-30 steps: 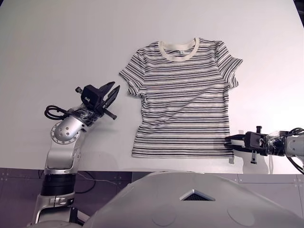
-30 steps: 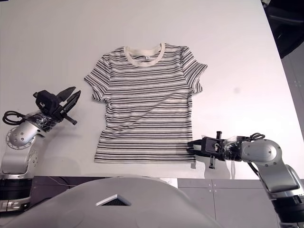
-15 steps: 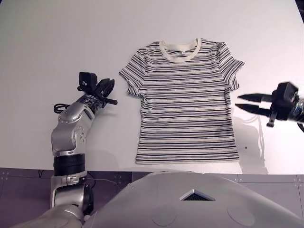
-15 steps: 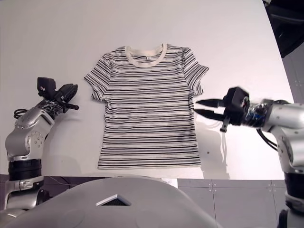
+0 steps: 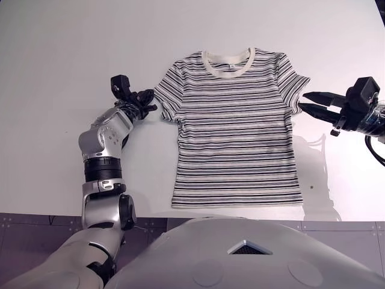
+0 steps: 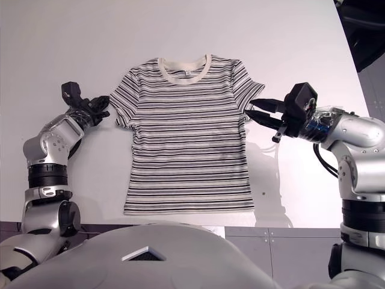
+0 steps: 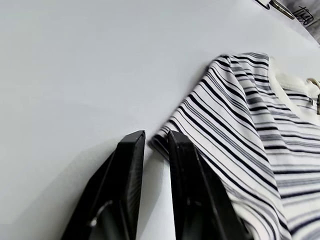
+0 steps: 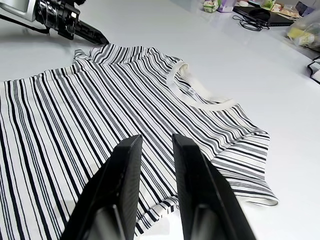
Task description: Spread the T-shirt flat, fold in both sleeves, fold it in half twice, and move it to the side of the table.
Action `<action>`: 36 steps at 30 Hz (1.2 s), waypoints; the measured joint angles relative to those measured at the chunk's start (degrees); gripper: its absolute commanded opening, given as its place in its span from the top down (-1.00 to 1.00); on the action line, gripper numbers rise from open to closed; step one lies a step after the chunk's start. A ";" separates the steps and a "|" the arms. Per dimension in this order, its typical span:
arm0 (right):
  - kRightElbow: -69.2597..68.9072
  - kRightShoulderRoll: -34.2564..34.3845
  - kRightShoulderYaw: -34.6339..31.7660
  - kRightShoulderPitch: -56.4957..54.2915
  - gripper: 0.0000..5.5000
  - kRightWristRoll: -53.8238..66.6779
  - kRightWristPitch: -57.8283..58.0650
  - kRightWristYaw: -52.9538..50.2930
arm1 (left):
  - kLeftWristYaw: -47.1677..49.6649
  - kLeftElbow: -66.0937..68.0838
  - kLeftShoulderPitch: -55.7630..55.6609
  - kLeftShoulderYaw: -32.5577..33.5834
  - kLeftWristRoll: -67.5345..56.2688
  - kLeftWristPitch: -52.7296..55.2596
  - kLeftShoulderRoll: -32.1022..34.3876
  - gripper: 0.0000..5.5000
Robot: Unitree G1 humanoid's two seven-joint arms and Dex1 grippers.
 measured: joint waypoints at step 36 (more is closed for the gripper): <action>-1.21 6.37 2.27 1.51 0.60 -5.77 -1.51 -5.29 | 0.45 -14.02 -3.75 -0.39 -5.03 13.57 -7.34 0.96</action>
